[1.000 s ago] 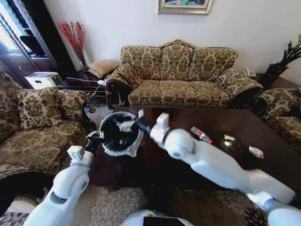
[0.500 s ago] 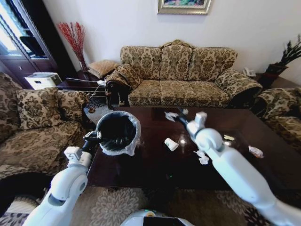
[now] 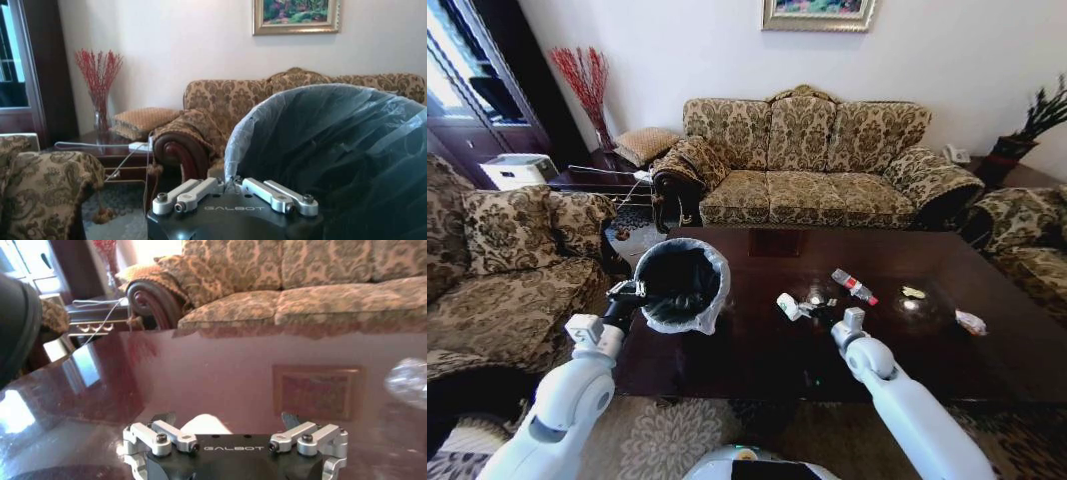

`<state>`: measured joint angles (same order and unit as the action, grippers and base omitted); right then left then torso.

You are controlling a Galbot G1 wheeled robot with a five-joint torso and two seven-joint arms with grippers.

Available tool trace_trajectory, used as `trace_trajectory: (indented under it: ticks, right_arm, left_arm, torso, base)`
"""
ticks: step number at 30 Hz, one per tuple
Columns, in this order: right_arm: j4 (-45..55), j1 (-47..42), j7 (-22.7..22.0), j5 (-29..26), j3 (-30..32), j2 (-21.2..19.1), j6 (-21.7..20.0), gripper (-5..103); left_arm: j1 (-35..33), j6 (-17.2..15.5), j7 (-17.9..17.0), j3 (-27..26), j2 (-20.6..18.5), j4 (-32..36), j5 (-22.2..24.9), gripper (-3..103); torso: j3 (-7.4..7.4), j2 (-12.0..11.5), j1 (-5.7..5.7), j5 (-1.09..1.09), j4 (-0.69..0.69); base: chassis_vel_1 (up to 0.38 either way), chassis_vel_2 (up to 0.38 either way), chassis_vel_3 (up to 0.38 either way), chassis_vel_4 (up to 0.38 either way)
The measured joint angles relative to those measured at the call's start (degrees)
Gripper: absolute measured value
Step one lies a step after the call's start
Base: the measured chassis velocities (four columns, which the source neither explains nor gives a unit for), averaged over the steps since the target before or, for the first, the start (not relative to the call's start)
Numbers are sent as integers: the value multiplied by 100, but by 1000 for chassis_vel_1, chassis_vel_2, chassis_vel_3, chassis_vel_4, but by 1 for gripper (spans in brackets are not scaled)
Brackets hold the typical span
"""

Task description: Move to the front of the table and place the trash on the table into the trash bin.

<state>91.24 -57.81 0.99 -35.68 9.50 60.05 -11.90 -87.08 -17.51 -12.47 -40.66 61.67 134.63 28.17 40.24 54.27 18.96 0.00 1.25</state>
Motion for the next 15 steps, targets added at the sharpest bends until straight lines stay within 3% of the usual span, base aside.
trace_trajectory:
  ticks: [5,8,13,15]
  right_arm:
    - [-619,466,45,181,-329,259,4,103]
    - [-1146,672,168,594,-474,450,159,96]
    - [-1384,741,215,791,-543,580,255,82]
    - [-1390,746,215,795,-550,592,255,82]
  left_arm:
    - [-38,83,7,-69,0,0,-77,2]
    - [-70,153,18,-134,64,-16,-91,2]
    - [-70,191,29,-156,96,-28,-94,2]
    - [-62,193,30,-157,94,-29,-94,2]
  torso:
    - [0,0,0,-1,2]
    - [0,0,1,-2,0]
    - [0,0,0,-2,-2]
    - [0,0,0,-2,-1]
  base:
    - [0,0,0,0]
    - [0,0,0,0]
    - [0,0,0,0]
    - [0,0,0,0]
